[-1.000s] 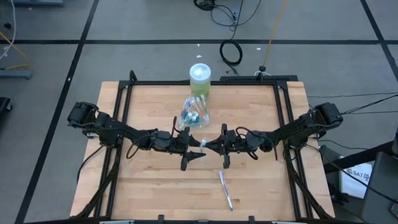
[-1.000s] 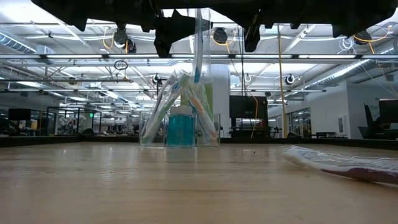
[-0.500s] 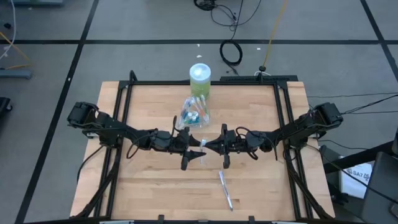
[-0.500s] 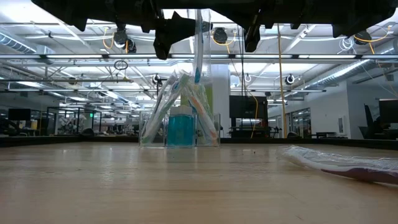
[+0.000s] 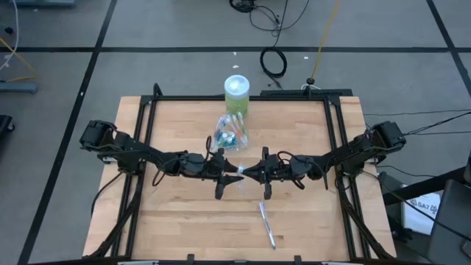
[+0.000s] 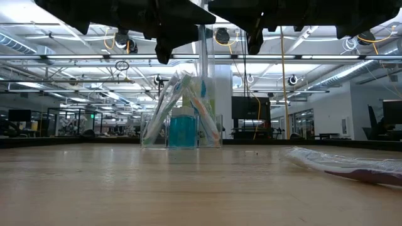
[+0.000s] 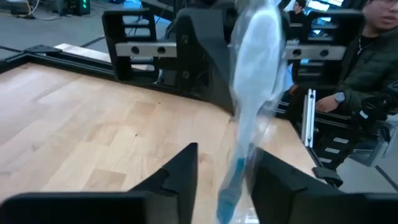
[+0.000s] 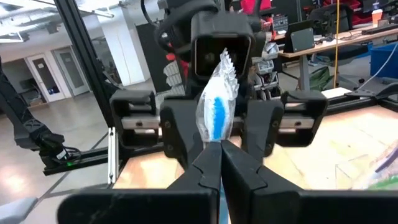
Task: Pick & Place toothbrushing station
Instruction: Put the blue toothbrush into the transparent organizer
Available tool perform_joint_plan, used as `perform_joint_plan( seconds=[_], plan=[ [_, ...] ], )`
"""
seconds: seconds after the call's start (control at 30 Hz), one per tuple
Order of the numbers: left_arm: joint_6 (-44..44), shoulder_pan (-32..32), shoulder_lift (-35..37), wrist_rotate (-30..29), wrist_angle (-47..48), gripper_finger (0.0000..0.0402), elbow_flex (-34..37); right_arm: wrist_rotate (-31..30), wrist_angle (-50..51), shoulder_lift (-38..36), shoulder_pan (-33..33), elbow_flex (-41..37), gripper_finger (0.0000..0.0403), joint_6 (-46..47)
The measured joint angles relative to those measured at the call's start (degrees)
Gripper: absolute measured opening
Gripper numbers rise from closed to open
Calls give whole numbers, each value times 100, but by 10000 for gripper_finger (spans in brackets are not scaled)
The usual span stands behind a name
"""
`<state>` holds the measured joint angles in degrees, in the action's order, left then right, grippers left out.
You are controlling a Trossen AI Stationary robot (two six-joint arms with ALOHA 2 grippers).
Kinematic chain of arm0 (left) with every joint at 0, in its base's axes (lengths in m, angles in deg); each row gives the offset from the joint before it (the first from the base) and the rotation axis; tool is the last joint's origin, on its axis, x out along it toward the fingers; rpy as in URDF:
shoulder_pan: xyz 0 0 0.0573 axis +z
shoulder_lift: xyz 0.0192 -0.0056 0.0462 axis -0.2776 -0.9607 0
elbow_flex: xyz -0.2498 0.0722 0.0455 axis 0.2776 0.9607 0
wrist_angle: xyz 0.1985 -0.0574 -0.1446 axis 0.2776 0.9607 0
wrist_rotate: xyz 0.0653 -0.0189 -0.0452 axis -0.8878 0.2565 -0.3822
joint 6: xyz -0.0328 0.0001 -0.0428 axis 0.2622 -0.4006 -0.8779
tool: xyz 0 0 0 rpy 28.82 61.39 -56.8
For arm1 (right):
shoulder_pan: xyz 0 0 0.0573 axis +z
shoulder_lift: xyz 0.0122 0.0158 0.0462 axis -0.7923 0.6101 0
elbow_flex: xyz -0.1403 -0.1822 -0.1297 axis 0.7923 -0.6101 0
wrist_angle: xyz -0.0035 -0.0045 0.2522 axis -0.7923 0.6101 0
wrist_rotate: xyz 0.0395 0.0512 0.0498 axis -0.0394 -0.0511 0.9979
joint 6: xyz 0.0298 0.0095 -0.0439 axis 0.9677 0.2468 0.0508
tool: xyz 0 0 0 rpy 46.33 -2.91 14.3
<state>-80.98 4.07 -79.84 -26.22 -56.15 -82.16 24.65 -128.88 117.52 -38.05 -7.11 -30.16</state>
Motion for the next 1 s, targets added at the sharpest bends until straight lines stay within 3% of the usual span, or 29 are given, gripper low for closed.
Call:
perform_joint_plan(
  seconds=[0.23, 0.47, 0.77, 0.87, 1.0],
  plan=[
    [-2, 2, 0, 1, -4, 63, 0, -2, 207, 0, 0, 0, 7, 44],
    [44, 4, 0, 2, 169, 14, 0, -29, 509, 0, 0, 0, 59, 46],
    [106, 4, 191, -158, 609, 30, 0, -9, 617, -238, 16, -2, 135, 43],
    [174, -1, 556, -652, 1337, 22, 0, -9, 1113, -455, 56, -2, 144, 43],
    [344, 13, 1125, -1828, 2267, 10, 0, -9, 1599, -651, 113, -2, 144, 44]
  ],
)
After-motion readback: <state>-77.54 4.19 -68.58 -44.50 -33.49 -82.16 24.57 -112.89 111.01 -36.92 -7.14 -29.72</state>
